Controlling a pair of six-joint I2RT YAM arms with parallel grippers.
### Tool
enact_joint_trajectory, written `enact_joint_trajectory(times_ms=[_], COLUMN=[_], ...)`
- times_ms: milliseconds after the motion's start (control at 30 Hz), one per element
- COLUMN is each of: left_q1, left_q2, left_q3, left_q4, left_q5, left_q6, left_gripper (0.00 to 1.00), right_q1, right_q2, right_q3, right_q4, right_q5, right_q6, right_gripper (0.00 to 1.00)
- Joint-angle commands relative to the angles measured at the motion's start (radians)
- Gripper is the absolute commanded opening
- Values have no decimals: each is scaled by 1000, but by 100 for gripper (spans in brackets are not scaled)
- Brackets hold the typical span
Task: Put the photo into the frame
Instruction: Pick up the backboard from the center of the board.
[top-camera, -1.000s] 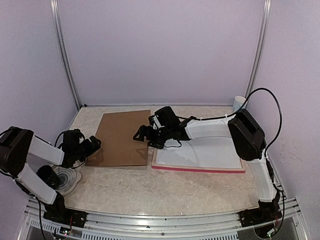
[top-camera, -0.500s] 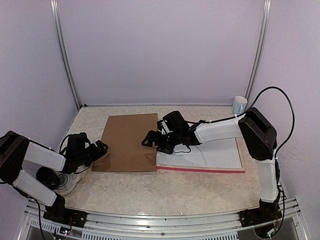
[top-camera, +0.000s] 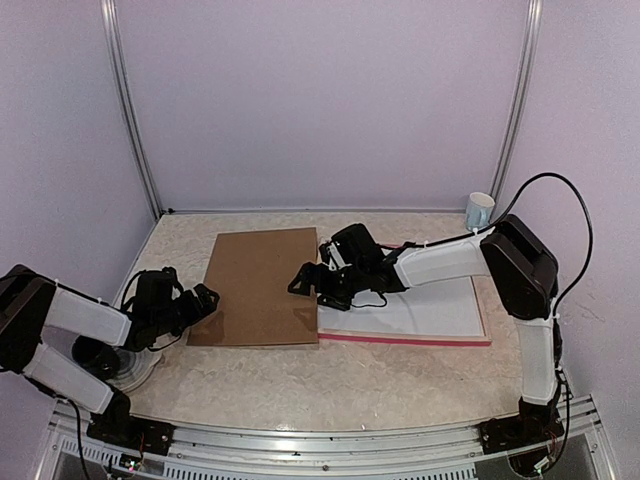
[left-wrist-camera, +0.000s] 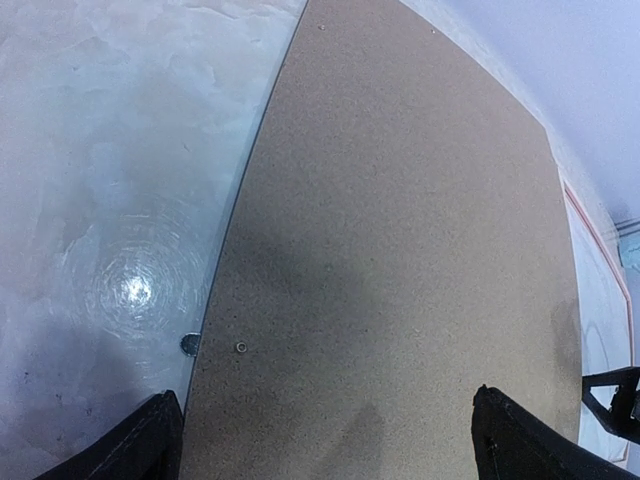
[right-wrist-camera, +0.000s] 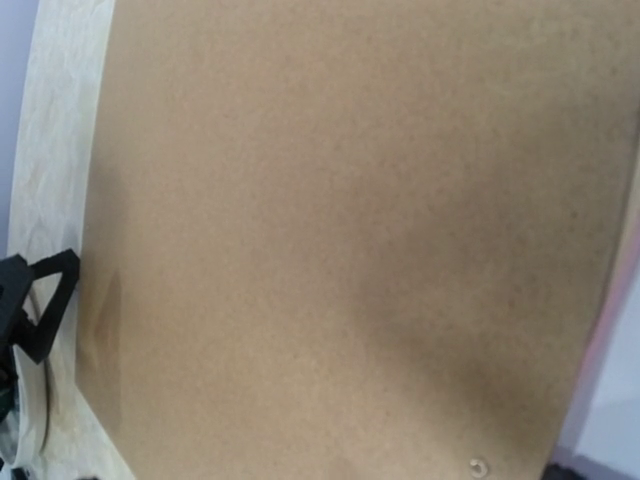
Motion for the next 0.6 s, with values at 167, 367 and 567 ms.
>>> enact_joint_trajectory(times_ms=[167,367,567], left_q1=[-16,-16,-14], left_q2=[11,20,29], left_q3=[-16,-15,-19], left_q4=[-39,-39,-26], left_q5=[41,42,41], left_q6=[-14,-11,-12], left_gripper=[99,99,99], right_q1=[7,9,21], right_q2=[-42,-63,-64], right_q3=[-27,-51,-55], right_q4=[-6,-23,-4], right_q5=[-35,-27,-66], right_q6=[17,19,22], right_gripper=[95,95,94])
